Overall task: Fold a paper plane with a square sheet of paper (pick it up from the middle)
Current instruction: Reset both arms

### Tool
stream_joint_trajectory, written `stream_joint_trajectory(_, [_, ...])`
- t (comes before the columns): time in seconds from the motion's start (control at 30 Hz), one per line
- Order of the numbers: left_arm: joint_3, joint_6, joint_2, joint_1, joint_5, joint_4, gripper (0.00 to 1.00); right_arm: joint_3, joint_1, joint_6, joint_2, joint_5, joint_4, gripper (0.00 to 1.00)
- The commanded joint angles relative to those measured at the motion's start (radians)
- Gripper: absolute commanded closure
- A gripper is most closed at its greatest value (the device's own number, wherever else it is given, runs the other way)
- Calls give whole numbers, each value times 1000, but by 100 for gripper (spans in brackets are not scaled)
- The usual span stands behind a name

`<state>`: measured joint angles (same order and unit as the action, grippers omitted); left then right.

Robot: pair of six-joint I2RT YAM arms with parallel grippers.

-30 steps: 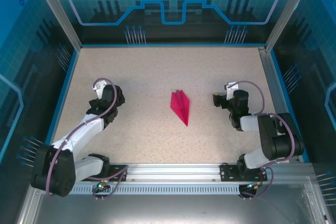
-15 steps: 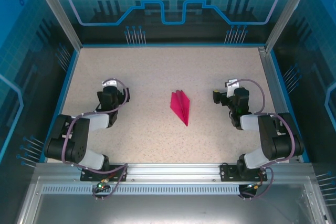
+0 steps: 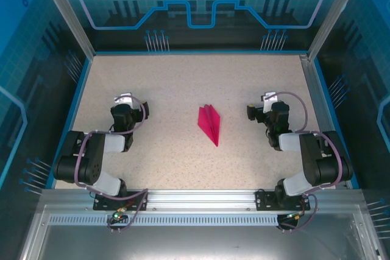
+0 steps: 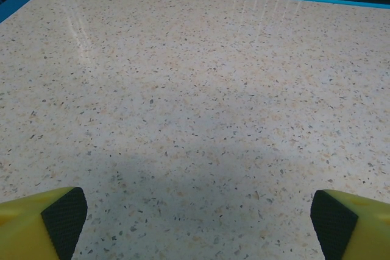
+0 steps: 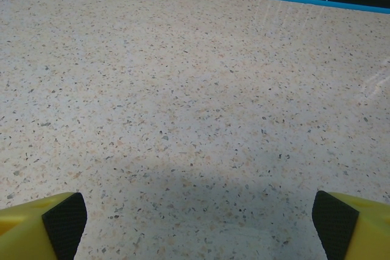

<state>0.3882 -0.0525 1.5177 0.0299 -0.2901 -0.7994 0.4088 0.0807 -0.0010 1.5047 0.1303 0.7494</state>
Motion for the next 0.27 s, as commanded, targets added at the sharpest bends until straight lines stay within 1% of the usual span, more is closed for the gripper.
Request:
stream_joint_trajectory(0.0, [-1,2,-1,4,17,-42,1,12,-2,1,-1,9,24,0])
stream_joint_trajectory(0.23, [-1,2,0,4,18,-43,2,11,-3,1,-2,7,25,1])
